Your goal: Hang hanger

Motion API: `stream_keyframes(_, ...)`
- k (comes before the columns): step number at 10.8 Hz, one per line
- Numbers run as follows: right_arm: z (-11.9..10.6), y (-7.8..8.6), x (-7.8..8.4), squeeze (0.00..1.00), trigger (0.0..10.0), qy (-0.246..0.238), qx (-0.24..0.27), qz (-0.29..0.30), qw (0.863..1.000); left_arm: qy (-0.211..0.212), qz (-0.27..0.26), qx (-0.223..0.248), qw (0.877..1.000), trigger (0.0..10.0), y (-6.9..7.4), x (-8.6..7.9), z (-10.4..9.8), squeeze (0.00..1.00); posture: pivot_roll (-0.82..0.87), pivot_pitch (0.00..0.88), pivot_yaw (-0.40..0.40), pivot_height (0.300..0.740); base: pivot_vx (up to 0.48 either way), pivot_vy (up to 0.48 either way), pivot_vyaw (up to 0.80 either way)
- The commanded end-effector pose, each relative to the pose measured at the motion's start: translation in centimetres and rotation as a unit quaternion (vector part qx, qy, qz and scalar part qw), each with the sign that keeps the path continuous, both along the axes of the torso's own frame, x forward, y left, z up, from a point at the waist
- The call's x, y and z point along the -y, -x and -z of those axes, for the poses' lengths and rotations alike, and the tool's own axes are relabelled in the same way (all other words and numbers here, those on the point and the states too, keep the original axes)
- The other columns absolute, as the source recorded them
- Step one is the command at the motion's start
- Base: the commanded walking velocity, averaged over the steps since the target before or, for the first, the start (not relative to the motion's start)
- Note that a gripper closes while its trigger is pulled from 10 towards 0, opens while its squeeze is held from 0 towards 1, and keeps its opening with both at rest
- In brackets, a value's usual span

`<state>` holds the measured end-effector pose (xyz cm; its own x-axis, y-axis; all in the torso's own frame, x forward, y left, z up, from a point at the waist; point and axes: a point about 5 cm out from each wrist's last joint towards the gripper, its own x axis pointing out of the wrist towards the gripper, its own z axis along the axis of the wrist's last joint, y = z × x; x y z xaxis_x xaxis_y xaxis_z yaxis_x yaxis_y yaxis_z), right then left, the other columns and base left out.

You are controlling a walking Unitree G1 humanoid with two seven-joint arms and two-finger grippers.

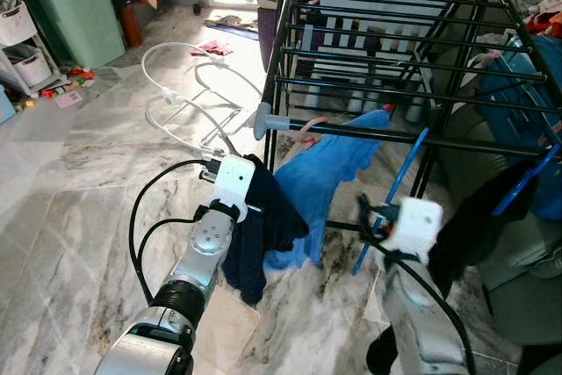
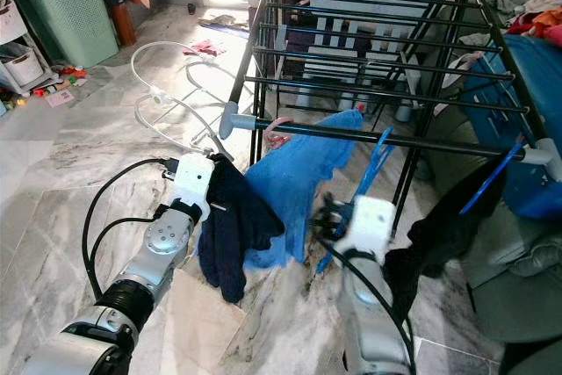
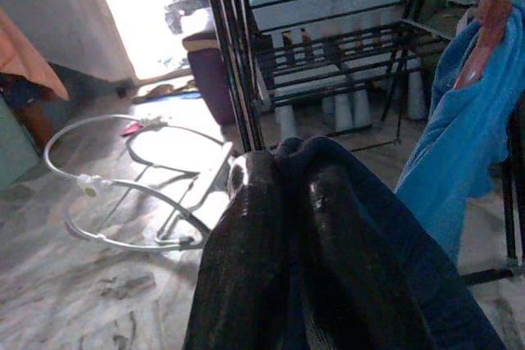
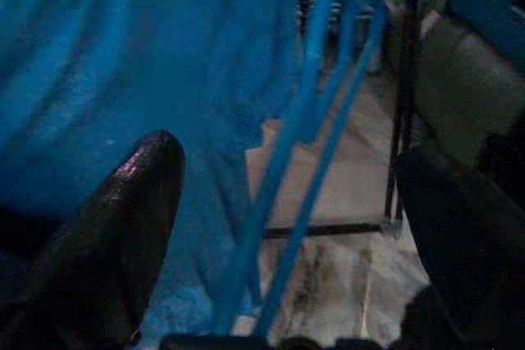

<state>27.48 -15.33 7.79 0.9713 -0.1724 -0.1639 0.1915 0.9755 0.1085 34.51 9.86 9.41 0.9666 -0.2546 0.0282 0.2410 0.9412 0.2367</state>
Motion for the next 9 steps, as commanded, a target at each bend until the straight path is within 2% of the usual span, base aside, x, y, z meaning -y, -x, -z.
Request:
stream_keyframes(1, -0.2, 0.3, 0.9, 0.00, 10.0, 0.001, -0.001, 0.022, 1.000, -0.004, 0.010, 0.015, 1.000, 10.0, -0.3, 0.5, -0.8, 0.00, 0.09, 0.066, -0.022, 0.740, 0.000, 0.000, 0.00)
stream_keyframes(4, 0.5, 0.9, 2.4, 0.00, 10.0, 0.004, -0.032, 0.044, 0.998, -0.006, 0.011, 0.014, 1.000, 10.0, -0.2, 0.4, -0.8, 0.00, 0.08, 0.068, -0.021, 0.740, 0.000, 0.000, 0.00)
stream_keyframes(5, 0.2, 1.0, 2.6, 0.00, 10.0, 0.001, -0.024, 0.047, 0.999, -0.005, 0.010, 0.013, 1.000, 10.0, -0.2, 0.5, -0.7, 0.00, 0.09, 0.069, -0.025, 0.740, 0.000, 0.000, 0.00)
stream_keyframes(7, -0.9, 0.6, 2.6, 0.00, 10.0, 0.015, 0.004, 0.043, 0.999, -0.005, 0.009, 0.012, 1.000, 10.0, -0.2, 0.5, -0.7, 0.00, 0.09, 0.069, -0.027, 0.740, 0.000, 0.000, 0.00)
stream_keyframes(9, -0.5, 0.1, 2.5, 0.00, 10.0, 0.017, -0.016, 0.020, 1.000, -0.005, 0.009, 0.011, 1.000, 10.0, -0.1, 0.5, -0.6, 0.00, 0.09, 0.070, -0.031, 0.740, 0.000, 0.000, 0.00)
